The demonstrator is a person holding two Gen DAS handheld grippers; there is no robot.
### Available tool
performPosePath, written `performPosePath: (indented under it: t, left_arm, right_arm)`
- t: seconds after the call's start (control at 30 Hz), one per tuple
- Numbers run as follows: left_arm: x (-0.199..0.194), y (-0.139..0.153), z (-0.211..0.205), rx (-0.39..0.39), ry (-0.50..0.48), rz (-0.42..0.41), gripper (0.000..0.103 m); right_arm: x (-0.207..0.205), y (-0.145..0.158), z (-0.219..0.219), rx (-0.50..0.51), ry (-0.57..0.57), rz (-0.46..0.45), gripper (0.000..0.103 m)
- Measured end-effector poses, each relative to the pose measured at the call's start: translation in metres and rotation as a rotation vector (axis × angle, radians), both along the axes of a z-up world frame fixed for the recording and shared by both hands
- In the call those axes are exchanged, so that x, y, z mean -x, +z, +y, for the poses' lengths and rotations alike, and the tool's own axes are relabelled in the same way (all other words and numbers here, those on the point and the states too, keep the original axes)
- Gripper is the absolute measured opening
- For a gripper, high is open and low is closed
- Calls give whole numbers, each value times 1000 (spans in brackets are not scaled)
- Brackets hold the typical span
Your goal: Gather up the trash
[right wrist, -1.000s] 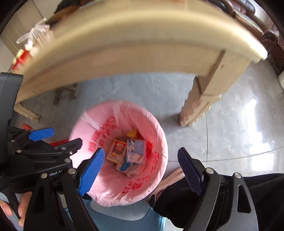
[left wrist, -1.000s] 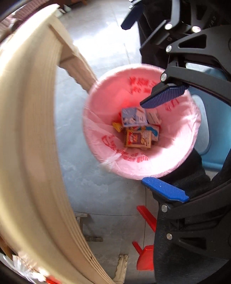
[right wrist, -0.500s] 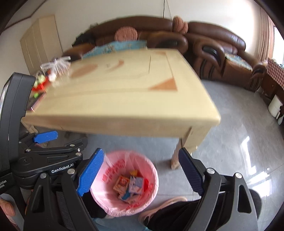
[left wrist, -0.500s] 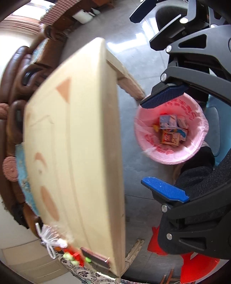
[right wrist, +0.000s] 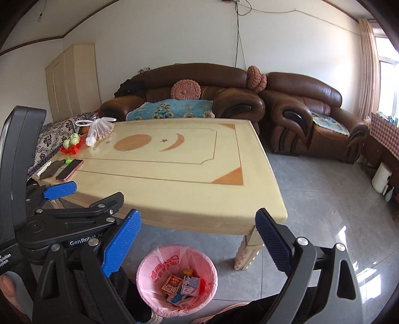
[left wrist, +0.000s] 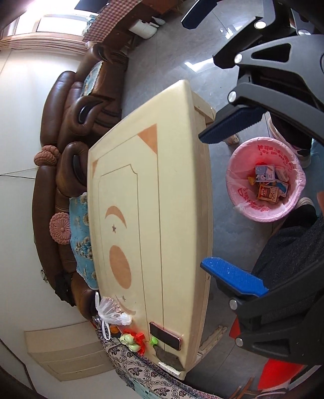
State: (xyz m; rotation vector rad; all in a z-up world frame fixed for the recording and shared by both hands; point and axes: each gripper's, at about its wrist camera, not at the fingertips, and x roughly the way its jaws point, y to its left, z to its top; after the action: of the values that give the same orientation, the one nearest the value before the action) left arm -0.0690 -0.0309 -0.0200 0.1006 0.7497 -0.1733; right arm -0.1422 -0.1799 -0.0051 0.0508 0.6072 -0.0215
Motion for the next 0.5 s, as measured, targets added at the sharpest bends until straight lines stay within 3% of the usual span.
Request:
performPosePath:
  t: [0.07,0.5]
  left_arm:
    - [4,5,2,2,8,-17,94]
    - [28,32,8,15,26,-96,95]
  right_arm:
    - [5,7,2,13,-5,-13,96]
    - [27,34,5,42,-17,-69,96]
